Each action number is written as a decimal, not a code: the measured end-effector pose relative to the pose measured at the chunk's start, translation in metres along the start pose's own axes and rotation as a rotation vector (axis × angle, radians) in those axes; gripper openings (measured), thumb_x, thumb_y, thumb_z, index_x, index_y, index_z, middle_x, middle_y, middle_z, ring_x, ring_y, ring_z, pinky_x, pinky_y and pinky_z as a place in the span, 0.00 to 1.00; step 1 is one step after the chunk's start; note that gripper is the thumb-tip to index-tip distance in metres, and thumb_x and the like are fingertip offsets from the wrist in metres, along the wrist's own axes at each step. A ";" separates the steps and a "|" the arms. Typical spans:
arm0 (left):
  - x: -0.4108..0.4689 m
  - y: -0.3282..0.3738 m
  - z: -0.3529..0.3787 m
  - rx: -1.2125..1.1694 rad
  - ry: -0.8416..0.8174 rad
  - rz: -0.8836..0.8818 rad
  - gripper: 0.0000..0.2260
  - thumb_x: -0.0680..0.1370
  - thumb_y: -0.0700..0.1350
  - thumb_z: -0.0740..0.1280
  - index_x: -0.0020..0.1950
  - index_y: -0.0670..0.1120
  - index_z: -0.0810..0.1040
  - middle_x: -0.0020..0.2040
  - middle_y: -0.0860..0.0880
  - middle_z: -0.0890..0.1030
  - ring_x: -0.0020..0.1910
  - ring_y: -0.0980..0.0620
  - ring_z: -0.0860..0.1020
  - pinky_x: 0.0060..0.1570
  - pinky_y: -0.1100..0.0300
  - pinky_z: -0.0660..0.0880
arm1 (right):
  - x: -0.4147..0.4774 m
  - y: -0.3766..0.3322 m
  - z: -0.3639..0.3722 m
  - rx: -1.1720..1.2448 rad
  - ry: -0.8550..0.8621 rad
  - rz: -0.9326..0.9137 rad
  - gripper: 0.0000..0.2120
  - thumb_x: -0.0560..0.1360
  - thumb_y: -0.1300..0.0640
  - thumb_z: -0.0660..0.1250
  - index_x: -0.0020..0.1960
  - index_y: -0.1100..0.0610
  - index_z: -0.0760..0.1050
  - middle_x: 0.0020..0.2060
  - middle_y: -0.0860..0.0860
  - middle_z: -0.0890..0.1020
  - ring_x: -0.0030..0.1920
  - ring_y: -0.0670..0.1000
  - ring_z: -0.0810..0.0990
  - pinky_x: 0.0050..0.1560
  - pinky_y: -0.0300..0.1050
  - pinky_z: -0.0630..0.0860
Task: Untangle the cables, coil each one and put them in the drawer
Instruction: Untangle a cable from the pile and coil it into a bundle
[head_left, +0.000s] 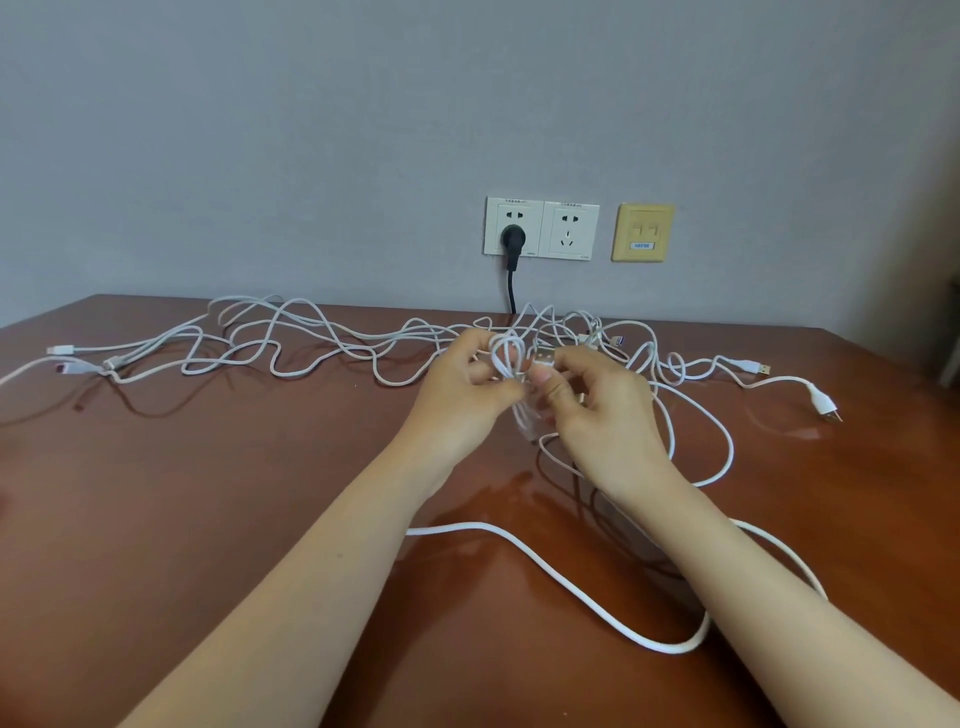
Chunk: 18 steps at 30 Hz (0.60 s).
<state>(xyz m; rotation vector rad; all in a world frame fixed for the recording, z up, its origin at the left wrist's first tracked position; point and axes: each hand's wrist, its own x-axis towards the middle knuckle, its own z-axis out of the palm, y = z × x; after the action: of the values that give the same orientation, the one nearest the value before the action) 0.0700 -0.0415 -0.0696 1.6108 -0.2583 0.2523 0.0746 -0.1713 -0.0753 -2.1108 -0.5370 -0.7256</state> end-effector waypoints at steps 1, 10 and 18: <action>0.000 0.002 -0.001 -0.010 0.009 0.002 0.12 0.73 0.31 0.66 0.42 0.49 0.73 0.37 0.53 0.81 0.33 0.63 0.77 0.37 0.69 0.70 | 0.000 0.001 0.001 -0.026 -0.001 -0.027 0.12 0.77 0.59 0.64 0.35 0.61 0.73 0.33 0.54 0.79 0.36 0.54 0.77 0.38 0.43 0.68; -0.003 0.010 -0.003 0.079 0.015 0.001 0.08 0.65 0.39 0.67 0.35 0.52 0.73 0.35 0.47 0.79 0.38 0.51 0.75 0.52 0.45 0.77 | -0.002 -0.001 -0.001 -0.134 -0.005 -0.166 0.12 0.76 0.53 0.59 0.35 0.53 0.65 0.27 0.45 0.70 0.32 0.50 0.71 0.33 0.44 0.66; -0.003 0.013 -0.001 -0.057 0.021 -0.048 0.09 0.78 0.38 0.62 0.39 0.46 0.73 0.33 0.48 0.77 0.30 0.58 0.76 0.43 0.61 0.80 | -0.001 0.003 0.003 -0.114 0.033 -0.253 0.10 0.76 0.57 0.60 0.36 0.56 0.70 0.29 0.48 0.72 0.34 0.49 0.69 0.32 0.39 0.63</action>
<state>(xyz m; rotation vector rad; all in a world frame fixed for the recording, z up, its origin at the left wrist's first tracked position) 0.0625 -0.0416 -0.0581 1.5553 -0.2093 0.2231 0.0766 -0.1708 -0.0785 -2.1537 -0.7697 -0.9511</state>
